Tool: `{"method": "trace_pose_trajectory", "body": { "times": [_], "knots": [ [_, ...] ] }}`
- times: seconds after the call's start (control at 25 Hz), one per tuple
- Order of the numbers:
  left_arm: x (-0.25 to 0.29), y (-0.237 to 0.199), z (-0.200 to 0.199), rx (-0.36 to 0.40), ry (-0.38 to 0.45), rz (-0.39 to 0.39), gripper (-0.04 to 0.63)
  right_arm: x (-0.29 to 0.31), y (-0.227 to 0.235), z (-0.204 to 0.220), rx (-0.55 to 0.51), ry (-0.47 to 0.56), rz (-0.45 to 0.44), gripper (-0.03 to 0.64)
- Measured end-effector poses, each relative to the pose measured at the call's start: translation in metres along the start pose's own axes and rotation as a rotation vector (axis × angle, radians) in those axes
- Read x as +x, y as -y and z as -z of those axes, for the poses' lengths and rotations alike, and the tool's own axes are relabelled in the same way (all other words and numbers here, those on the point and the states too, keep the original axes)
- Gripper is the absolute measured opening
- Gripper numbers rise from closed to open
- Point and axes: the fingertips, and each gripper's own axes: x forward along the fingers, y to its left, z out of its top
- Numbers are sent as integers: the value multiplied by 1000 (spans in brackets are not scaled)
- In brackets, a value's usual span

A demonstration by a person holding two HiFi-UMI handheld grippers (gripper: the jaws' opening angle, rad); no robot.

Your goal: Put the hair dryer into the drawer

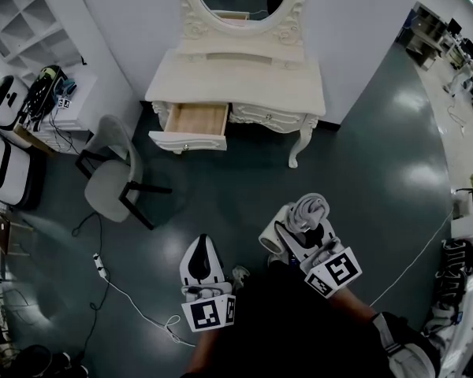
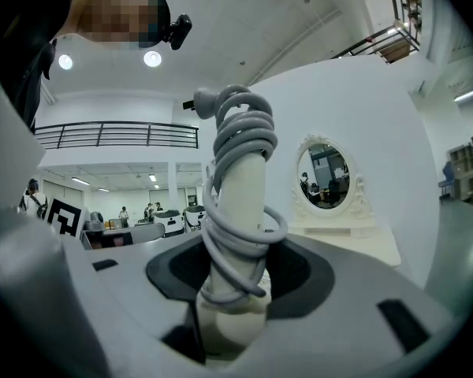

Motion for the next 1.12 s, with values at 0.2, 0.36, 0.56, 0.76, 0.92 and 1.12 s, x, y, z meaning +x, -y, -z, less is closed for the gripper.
{"method": "trace_pose_trajectory", "body": {
  "times": [0.2, 0.36, 0.56, 0.76, 0.92, 1.12],
  "knots": [
    [-4, -9, 4, -6, -3, 15, 25, 6, -10, 2, 2, 5, 12, 201],
    [-4, -13, 7, -18, -10, 9, 25, 12, -15, 2, 6, 1, 6, 201],
    [16, -17, 8, -15, -3, 2, 25, 30, -5, -1, 3, 11, -9, 201],
    [49, -21, 14, -8, -3, -23, 25, 58, 18, -1, -3, 12, -39, 201],
    [80, -21, 14, -2, 1, -39, 25, 83, 40, -6, -5, 11, -62, 201],
    [125, -17, 16, -3, -5, -56, 25, 114, 75, -14, -3, 6, -82, 201]
  ]
}}
